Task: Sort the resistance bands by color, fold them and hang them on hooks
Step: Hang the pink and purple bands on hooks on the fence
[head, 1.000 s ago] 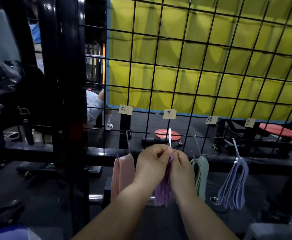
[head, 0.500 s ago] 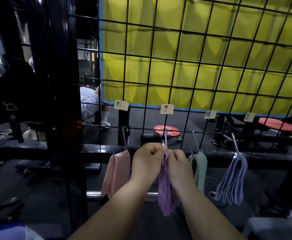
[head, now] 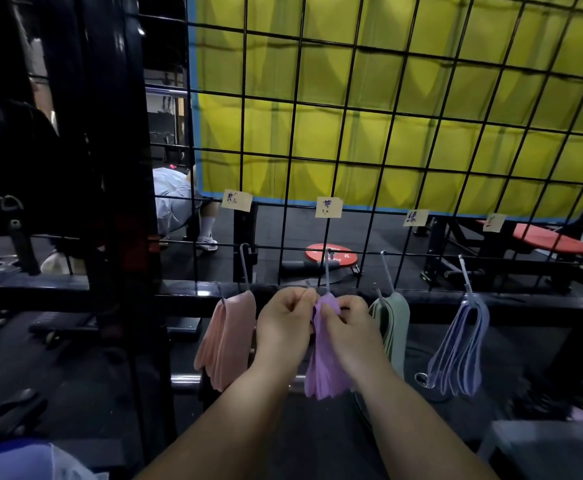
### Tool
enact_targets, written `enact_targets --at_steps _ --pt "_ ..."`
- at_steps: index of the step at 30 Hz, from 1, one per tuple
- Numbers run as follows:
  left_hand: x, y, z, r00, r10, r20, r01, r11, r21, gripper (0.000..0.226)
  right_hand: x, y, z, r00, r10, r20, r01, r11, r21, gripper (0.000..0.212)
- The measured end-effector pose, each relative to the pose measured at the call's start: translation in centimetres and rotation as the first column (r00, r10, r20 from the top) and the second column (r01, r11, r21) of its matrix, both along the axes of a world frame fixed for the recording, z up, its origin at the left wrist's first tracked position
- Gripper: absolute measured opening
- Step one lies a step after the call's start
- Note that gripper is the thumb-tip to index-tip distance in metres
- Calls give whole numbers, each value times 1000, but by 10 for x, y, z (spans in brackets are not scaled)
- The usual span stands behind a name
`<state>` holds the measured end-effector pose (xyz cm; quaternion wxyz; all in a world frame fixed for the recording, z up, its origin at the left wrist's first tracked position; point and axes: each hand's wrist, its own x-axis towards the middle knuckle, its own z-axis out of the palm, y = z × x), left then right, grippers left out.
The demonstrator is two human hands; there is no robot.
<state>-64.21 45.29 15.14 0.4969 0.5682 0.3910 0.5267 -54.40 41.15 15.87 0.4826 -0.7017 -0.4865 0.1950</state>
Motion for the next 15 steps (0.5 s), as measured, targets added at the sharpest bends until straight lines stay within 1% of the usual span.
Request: enact_targets --at_steps 4,8,13,15 --pt "1 -1 2 999 34 3 -34 999 5 24 2 0 -2 1000 4 7 -4 1000 -22 21" --pt "2 1 -1 998 66 13 -66 998 15 19 4 -1 -4 998 6 60 -1 997 -80 25" --pt "6 -1 -7 992 109 71 -112 992 51 14 3 -2 -6 998 6 58 -1 997 -83 27" --pt "7 -2 -7 988 137 68 -142 987 75 13 3 -2 -10 998 12 56 -7 996 -87 28"
